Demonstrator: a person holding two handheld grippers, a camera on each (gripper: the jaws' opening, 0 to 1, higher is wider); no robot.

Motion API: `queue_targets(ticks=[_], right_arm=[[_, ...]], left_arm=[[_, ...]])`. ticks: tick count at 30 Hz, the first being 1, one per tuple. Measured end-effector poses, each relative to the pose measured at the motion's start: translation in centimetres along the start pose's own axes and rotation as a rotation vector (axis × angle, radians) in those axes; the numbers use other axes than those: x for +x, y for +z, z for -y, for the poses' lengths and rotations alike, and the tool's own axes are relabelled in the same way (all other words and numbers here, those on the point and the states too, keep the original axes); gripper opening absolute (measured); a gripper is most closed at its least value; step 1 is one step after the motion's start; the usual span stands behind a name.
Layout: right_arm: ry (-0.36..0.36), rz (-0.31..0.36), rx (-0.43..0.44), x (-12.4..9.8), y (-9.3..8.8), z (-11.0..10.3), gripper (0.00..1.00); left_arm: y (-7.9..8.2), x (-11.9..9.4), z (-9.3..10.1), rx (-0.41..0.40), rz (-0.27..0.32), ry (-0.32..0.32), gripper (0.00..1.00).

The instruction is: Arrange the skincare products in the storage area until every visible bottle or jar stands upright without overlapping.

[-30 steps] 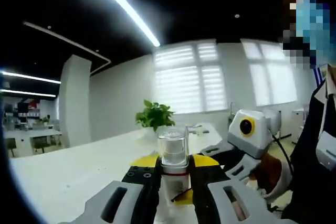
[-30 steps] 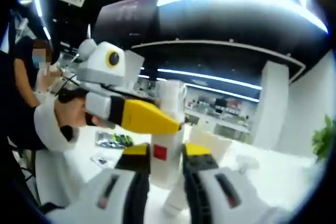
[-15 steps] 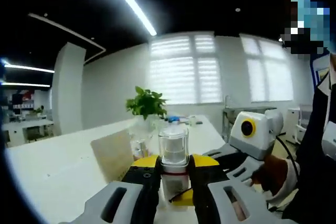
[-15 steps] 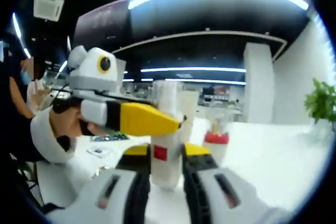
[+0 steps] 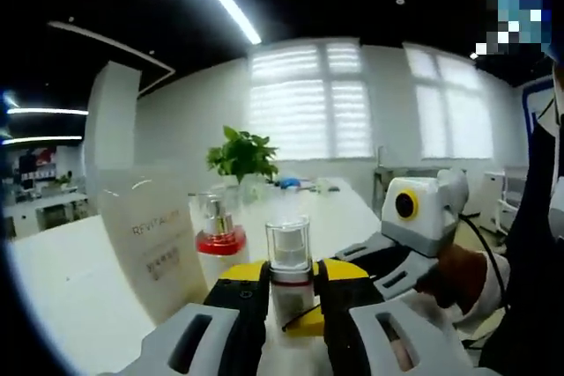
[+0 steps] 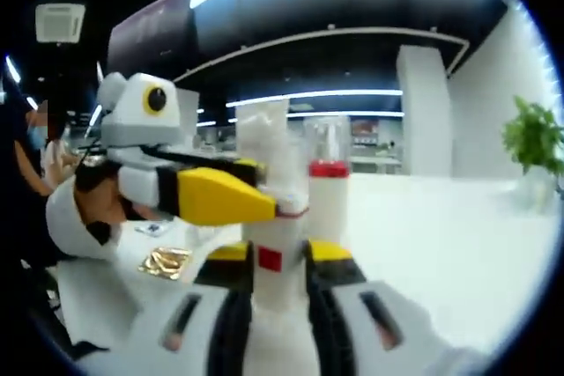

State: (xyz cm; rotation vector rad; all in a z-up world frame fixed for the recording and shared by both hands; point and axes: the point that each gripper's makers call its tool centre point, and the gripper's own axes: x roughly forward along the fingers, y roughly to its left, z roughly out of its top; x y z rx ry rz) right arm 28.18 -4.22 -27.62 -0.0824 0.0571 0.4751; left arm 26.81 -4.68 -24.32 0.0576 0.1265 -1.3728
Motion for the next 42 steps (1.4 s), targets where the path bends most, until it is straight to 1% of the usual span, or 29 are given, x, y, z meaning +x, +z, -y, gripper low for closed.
queue_targets(ticks=[3,5,6,9,14,16,19,21,25,31,34,37,42], right_arm=[[0.006,-0.025,-0.012,0.2,-0.6,-0.1,0.22],[0.011,-0.054,-0.025,0.3,-1.3,-0.1,0.22],[0.006,-0.066,-0.032,0.3,-1.5,0.0,0.22],[0.008,-0.078,-0.028,0.4,-2.0,0.1,0.22],[0.009,-0.072,-0.010,0.3,-2.0,0.0,0.22],[0.003,-0.074,-0.020,0.2,-2.1,0.1,0.21],[-0.020,-0.077,-0.035,0.1,-2.1,0.5,0.21],[-0.027,-0.073,-0.013,0.1,-2.2,0.6,0.21],[-0.052,-0.073,-0.005,0.4,-2.2,0.6,0.21],[-0.066,-0.072,0.003,0.5,-2.3,1.0,0.21],[-0.089,-0.073,0.007,0.3,-2.3,1.5,0.21],[-0.094,-0.071,0.022,0.3,-2.3,1.6,0.21],[-0.092,-0.083,0.012,0.1,-2.4,1.7,0.21]], left_arm=[[-0.5,0.1,-0.1,-0.026,0.000,-0.013,0.22],[-0.8,0.2,-0.3,-0.038,-0.002,-0.021,0.22],[-1.1,0.1,-0.4,-0.040,-0.016,-0.020,0.22],[-1.4,0.1,-0.6,-0.020,-0.030,-0.014,0.22],[-1.9,0.2,-0.7,-0.022,-0.044,-0.009,0.22],[-2.1,0.3,-0.6,-0.016,-0.051,-0.007,0.21],[-2.3,0.4,-0.4,-0.004,-0.058,-0.004,0.21],[-2.4,0.5,-0.3,0.003,-0.064,-0.002,0.21],[-2.6,0.5,-0.5,-0.002,-0.071,0.013,0.21],[-2.5,0.6,-0.9,-0.021,-0.062,0.035,0.21],[-2.5,0.5,-0.9,-0.016,-0.065,0.034,0.21],[-2.3,0.2,-1.1,-0.019,-0.059,0.036,0.21],[-2.1,0.3,-0.9,-0.029,-0.050,0.029,0.21]])
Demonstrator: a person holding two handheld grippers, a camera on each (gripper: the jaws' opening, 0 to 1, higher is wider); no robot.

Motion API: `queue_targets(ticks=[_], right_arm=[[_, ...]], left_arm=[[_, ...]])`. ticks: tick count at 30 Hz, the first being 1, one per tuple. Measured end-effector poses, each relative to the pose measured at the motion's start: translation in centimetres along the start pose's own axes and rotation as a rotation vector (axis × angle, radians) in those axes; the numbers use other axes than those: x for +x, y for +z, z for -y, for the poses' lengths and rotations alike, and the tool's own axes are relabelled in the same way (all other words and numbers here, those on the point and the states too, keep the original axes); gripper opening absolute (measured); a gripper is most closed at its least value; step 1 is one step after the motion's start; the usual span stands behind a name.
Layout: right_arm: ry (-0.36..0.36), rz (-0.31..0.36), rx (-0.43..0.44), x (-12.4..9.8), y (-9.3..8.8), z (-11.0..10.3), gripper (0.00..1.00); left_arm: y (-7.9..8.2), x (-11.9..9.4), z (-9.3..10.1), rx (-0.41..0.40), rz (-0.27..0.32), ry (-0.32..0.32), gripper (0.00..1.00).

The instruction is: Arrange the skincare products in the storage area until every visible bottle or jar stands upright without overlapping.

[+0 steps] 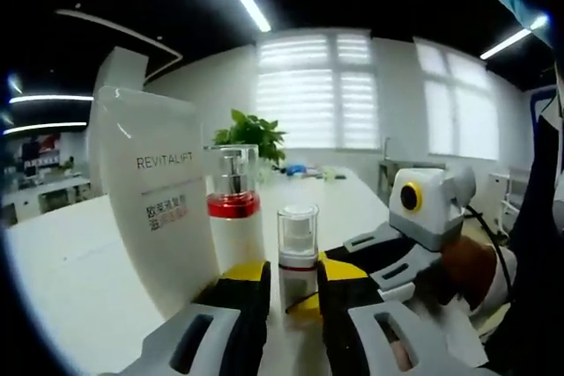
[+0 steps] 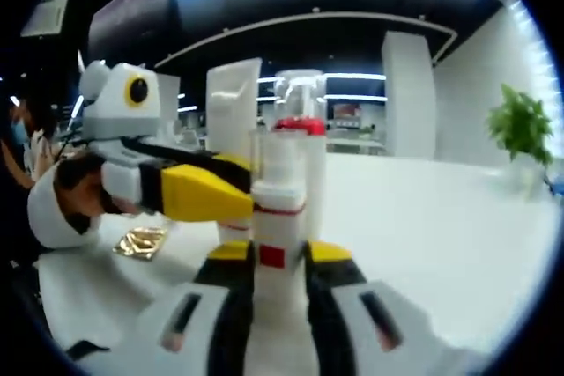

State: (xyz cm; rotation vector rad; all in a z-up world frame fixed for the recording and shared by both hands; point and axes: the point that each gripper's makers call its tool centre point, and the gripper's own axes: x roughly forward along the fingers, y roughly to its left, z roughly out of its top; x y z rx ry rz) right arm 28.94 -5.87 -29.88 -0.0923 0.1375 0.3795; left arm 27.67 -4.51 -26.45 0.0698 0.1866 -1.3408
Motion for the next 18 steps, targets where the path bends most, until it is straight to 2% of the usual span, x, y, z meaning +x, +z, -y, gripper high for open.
queue_targets(ticks=[4,8,12,18], right_arm=[[0.000,-0.007,-0.001,0.2,-0.2,-0.1,0.21],[-0.006,-0.054,0.000,0.5,-1.2,-0.3,0.21],[-0.011,-0.034,0.011,0.3,-1.1,-0.4,0.24],[-0.017,-0.053,-0.014,0.0,-1.1,-0.6,0.24]], left_arm=[[-0.1,-0.1,-0.2,0.001,0.002,-0.005,0.21],[-0.2,-0.3,-0.3,-0.004,0.006,-0.009,0.21],[-0.2,-0.5,-0.4,-0.003,0.003,-0.007,0.21],[-0.3,-0.8,-0.5,-0.002,0.008,-0.002,0.21]])
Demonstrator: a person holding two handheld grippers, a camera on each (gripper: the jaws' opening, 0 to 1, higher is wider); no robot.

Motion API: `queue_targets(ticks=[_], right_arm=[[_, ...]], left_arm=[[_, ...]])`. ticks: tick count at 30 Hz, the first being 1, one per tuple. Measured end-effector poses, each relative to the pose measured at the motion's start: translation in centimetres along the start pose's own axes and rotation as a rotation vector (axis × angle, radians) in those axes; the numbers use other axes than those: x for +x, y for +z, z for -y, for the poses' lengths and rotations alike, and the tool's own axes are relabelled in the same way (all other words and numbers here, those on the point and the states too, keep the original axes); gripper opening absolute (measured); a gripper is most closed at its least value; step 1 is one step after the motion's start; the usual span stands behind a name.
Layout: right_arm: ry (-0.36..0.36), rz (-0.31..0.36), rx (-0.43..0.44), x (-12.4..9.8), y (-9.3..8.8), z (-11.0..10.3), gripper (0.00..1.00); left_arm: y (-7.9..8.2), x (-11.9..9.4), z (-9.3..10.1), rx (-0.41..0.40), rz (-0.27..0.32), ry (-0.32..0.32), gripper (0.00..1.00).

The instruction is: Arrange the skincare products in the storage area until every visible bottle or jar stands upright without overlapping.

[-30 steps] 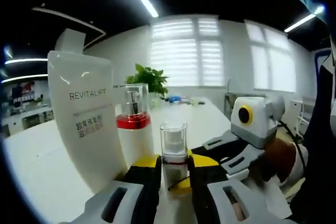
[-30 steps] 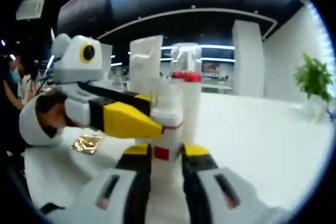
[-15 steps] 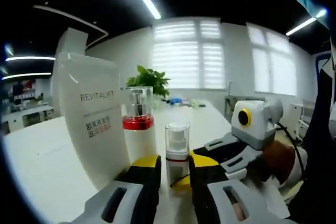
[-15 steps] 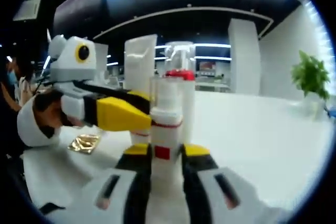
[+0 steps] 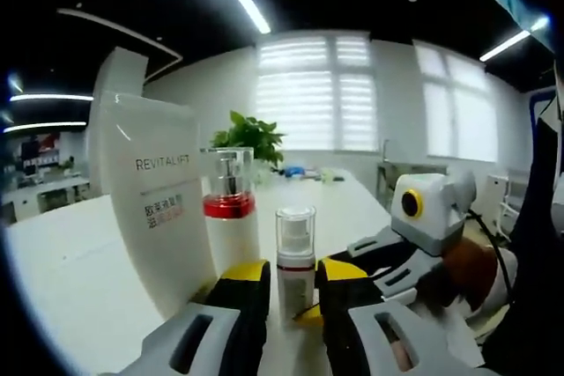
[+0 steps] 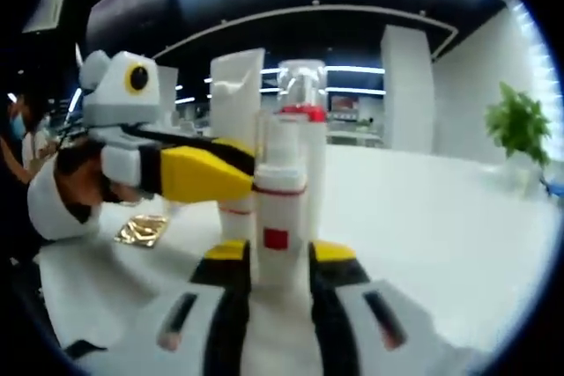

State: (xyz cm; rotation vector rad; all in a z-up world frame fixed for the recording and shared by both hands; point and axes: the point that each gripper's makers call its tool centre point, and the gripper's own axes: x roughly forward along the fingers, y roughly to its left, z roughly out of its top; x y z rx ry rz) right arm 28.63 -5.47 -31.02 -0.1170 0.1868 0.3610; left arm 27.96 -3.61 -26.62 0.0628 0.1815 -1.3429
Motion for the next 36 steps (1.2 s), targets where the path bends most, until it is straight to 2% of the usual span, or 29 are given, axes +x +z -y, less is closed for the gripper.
queue_targets(ticks=[6,11,19,24,26,28,30,33,36], right_arm=[[0.010,-0.015,-0.014,-0.6,-0.2,-0.7,0.24],[0.003,-0.015,-0.017,-1.0,-0.3,-0.5,0.24],[-0.015,-0.030,-0.037,-1.3,-0.4,-0.2,0.26],[-0.032,-0.001,-0.081,-2.1,0.9,-0.2,0.27],[-0.051,0.009,-0.139,-2.3,1.7,0.0,0.27],[-0.066,-0.006,-0.211,-2.6,2.2,0.1,0.27],[-0.086,0.008,-0.261,-3.0,3.3,0.3,0.29],[-0.093,0.037,-0.279,-3.5,4.6,0.2,0.30],[-0.091,0.068,-0.286,-3.9,5.7,0.0,0.33]], left_arm=[[-0.4,0.0,0.4,-0.002,-0.007,-0.011,0.21],[-0.2,0.0,0.7,-0.012,0.006,-0.020,0.21],[-0.5,-0.1,0.6,0.011,-0.012,-0.003,0.21],[0.3,-0.9,0.2,0.017,0.015,0.017,0.22],[0.9,-1.3,0.0,0.005,0.039,0.039,0.25],[2.0,-2.0,0.2,0.026,0.079,0.066,0.35],[2.3,-2.6,0.7,0.044,0.076,0.073,0.38],[3.1,-4.0,1.0,0.048,0.086,0.088,0.39],[3.8,-5.2,0.9,0.029,0.101,0.116,0.51]])
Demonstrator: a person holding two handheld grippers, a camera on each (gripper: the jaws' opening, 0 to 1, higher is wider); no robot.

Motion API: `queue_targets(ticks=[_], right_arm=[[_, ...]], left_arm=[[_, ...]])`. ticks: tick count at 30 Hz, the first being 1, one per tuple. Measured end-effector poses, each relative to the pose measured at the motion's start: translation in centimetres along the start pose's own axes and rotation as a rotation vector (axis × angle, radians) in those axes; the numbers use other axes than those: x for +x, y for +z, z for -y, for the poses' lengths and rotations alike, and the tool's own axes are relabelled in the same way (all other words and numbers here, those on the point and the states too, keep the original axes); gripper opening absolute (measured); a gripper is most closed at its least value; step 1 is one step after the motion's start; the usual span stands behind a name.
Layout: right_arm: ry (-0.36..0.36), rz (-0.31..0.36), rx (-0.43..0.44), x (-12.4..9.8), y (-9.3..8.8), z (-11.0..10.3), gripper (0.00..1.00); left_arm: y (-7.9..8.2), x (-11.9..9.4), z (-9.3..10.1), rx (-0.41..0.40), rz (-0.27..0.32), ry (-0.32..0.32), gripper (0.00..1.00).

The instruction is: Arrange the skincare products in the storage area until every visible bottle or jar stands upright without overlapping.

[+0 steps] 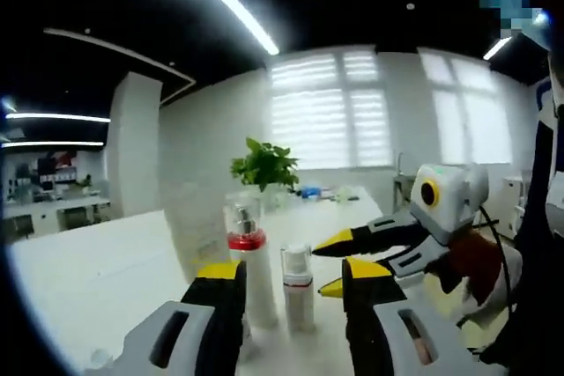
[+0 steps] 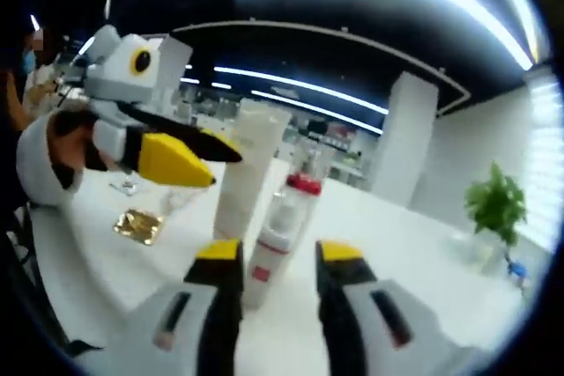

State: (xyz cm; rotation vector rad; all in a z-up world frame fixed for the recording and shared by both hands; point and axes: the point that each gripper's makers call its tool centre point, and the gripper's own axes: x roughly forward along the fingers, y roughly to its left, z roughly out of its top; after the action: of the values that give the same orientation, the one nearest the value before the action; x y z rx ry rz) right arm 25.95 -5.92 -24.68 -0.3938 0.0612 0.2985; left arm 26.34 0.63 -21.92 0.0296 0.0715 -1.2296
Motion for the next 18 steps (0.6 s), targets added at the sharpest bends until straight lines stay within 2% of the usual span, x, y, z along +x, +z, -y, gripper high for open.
queue_targets(ticks=[2,4,8,10,13,16,18], right_arm=[[-0.009,0.029,-0.013,-0.2,0.8,0.0,0.36],[-0.010,0.056,-0.019,-0.3,1.7,-0.1,0.38],[-0.018,0.099,-0.069,-0.4,3.3,-0.5,0.40],[-0.014,0.129,-0.089,-0.5,4.3,-1.0,0.39],[-0.017,0.220,-0.125,-0.6,6.4,-2.1,0.38],[0.040,0.231,-0.123,-0.2,6.8,-4.0,0.39],[0.080,0.229,-0.090,0.4,6.7,-5.2,0.39]], left_arm=[[0.2,-0.8,-0.3,0.014,-0.001,0.036,0.64],[0.0,-1.9,-0.7,0.037,-0.007,0.073,0.72],[-0.4,-4.1,-1.6,0.033,-0.002,0.132,0.79],[-0.7,-5.5,-2.5,0.006,0.029,0.175,0.80],[-1.8,-7.0,-4.1,-0.040,0.027,0.232,0.88],[-2.8,-8.0,-4.7,-0.048,0.023,0.260,0.96],[-3.6,-8.6,-4.8,-0.037,0.005,0.273,0.95]])
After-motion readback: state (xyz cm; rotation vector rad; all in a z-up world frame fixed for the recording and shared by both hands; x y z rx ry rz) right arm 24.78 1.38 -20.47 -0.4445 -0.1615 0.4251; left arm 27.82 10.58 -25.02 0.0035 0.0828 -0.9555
